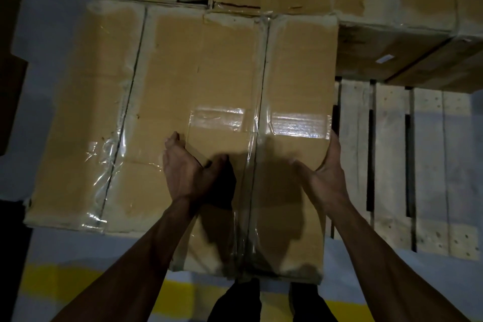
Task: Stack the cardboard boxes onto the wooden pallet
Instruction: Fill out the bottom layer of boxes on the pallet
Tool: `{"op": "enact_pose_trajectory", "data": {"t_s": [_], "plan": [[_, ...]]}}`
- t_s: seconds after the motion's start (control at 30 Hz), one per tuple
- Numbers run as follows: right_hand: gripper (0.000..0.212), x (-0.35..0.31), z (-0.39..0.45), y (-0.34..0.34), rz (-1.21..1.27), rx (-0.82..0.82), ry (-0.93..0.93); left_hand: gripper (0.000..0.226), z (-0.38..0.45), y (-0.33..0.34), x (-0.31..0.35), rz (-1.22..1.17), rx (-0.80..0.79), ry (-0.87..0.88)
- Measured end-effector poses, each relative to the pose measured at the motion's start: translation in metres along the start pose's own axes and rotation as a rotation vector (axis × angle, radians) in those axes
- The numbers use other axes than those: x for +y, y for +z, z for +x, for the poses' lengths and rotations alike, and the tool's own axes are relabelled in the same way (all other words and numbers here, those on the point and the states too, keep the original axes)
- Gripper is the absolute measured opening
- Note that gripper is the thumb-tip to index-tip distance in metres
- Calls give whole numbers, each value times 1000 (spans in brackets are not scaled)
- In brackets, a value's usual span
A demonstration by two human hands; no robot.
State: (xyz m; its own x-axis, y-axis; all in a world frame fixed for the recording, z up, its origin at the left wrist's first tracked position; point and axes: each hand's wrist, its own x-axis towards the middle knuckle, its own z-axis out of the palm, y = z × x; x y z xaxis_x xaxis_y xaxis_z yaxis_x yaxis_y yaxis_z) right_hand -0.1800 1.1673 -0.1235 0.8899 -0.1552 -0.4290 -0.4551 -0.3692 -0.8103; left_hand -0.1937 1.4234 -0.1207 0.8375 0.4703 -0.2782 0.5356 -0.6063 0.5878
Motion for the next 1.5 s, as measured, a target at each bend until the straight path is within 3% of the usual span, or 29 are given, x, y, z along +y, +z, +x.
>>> {"op": "enact_pose_trajectory", "data": {"t_s": [0.47,0.6,0.9,1.0,1.2,1.33,1.5], "plan": [[105,8,28,14,7,32,5,111,27,30,-11,241,63,75],[105,9,32,16,-19,43,15,108,30,32,-13,214,70,90],[111,11,37,17,-131,47,51,107,29,38,-13,420,32,162],[116,8,36,14,-181,29,81,112,30,31,-14,446,-60,176],[102,-2,1,14,-496,-38,94,97,27,4,-24,484,-250,225],[87,9,-53,22,-753,-100,83,92,-5,-12,-40,529,-286,294],[78,42,-106,18,-894,-138,-27,86,-53,-31,-69,561,-340,302]]}}
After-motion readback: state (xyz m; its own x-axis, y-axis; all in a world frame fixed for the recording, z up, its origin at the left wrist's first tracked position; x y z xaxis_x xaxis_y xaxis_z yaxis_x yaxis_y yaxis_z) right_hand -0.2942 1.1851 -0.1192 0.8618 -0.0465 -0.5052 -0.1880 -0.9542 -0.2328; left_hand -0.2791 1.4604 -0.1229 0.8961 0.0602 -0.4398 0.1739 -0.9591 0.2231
